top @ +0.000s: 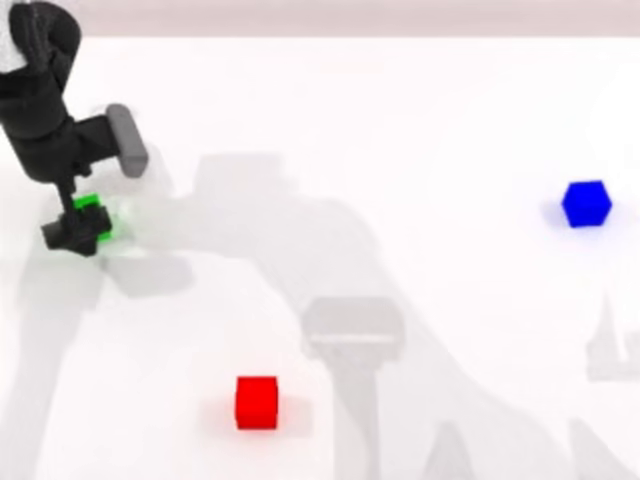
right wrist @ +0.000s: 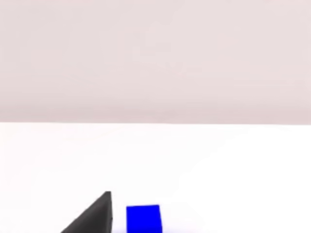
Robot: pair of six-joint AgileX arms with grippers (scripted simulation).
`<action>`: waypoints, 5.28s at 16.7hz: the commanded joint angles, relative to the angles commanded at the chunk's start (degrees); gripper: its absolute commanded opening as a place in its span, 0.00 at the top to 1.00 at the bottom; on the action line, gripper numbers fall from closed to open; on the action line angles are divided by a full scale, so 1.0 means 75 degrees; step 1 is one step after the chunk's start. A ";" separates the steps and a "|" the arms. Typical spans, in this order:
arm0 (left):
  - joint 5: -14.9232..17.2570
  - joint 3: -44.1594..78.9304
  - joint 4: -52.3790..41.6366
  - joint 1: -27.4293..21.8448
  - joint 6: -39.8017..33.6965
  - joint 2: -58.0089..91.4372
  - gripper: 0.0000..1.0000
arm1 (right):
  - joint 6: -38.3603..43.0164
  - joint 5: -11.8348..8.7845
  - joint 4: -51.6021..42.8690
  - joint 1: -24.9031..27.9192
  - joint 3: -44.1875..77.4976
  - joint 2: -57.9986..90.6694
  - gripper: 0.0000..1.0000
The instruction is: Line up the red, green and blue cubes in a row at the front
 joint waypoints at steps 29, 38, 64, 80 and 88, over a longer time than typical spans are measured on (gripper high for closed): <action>0.0039 -0.0085 -0.0016 0.0010 -0.0036 -0.0079 1.00 | 0.0000 0.0000 0.0000 0.0000 0.0000 0.0000 0.00; 0.0036 0.1106 -0.1708 0.0148 -0.0069 -0.0559 1.00 | 0.0000 0.0000 0.0000 0.0000 0.0000 0.0000 0.00; 0.0026 -0.1766 -0.1103 -0.6337 -0.3254 -0.2823 1.00 | 0.0000 0.0000 0.0000 0.0000 0.0000 0.0000 0.00; 0.0023 -0.2946 0.0791 -0.6402 -0.3305 -0.2137 0.70 | 0.0000 0.0000 0.0000 0.0000 0.0000 0.0000 0.00; 0.0023 -0.2946 0.0791 -0.6402 -0.3305 -0.2137 0.10 | 0.0000 0.0000 0.0000 0.0000 0.0000 0.0000 0.00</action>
